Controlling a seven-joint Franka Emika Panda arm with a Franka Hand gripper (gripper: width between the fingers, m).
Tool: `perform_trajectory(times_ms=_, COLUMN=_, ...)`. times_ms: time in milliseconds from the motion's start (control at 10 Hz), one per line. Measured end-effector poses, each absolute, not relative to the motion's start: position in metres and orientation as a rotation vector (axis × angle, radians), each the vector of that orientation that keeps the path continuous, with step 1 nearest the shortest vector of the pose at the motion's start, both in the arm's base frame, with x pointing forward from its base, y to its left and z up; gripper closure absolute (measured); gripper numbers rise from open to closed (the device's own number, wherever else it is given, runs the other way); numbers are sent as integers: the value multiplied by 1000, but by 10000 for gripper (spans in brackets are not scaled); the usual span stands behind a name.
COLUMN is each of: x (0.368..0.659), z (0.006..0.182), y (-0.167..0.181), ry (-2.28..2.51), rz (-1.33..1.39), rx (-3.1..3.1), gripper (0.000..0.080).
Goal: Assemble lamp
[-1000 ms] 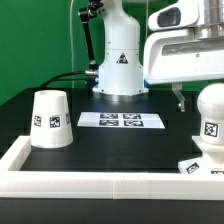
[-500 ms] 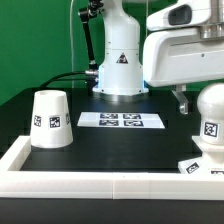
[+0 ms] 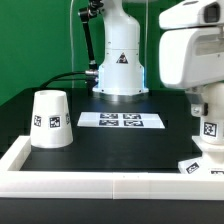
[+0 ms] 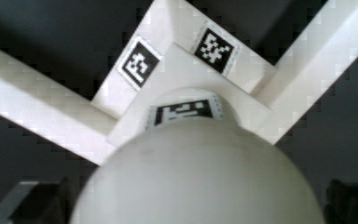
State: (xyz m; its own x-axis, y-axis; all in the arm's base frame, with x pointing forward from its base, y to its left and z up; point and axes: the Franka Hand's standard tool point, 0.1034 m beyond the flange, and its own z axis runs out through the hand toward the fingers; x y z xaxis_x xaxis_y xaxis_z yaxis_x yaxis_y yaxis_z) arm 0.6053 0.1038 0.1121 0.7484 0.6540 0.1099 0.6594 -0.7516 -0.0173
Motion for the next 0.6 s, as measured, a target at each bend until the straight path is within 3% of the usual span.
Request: perform_trajectory(times_ms=600, x=607, z=113, y=98, ry=-1402, rz=-157, rx=-2766, gripper=103)
